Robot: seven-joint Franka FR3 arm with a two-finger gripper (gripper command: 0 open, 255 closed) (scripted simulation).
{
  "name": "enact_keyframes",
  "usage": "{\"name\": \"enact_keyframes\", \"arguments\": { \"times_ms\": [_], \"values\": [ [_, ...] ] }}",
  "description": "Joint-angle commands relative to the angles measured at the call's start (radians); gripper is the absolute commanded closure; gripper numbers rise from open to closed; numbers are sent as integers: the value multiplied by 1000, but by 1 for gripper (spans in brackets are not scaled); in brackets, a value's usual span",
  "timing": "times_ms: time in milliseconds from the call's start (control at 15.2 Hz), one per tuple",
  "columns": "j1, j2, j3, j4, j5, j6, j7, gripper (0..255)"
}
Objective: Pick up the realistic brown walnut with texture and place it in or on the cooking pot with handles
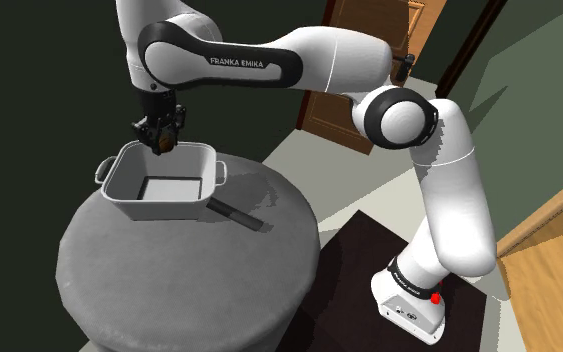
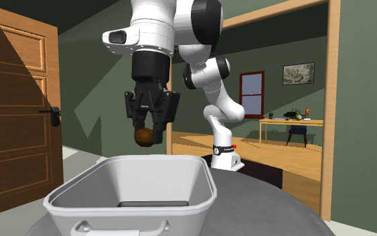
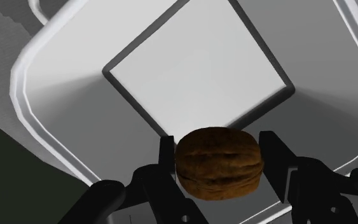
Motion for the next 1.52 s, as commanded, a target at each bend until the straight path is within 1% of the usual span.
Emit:
{"name": "enact_keyframes", "arguments": {
  "times_ms": [0,528,1056,1122,1452],
  "values": [
    [-8,-5,0,-34,0,29,3,255],
    [-29,-6,-1,-147,-5,136,20,255],
    [-29,-6,-1,-147,-5,136,20,255],
    [-29,-6,-1,-147,-5,136,20,0],
    [-29,-6,-1,-147,-5,136,20,0]
  ]
}}
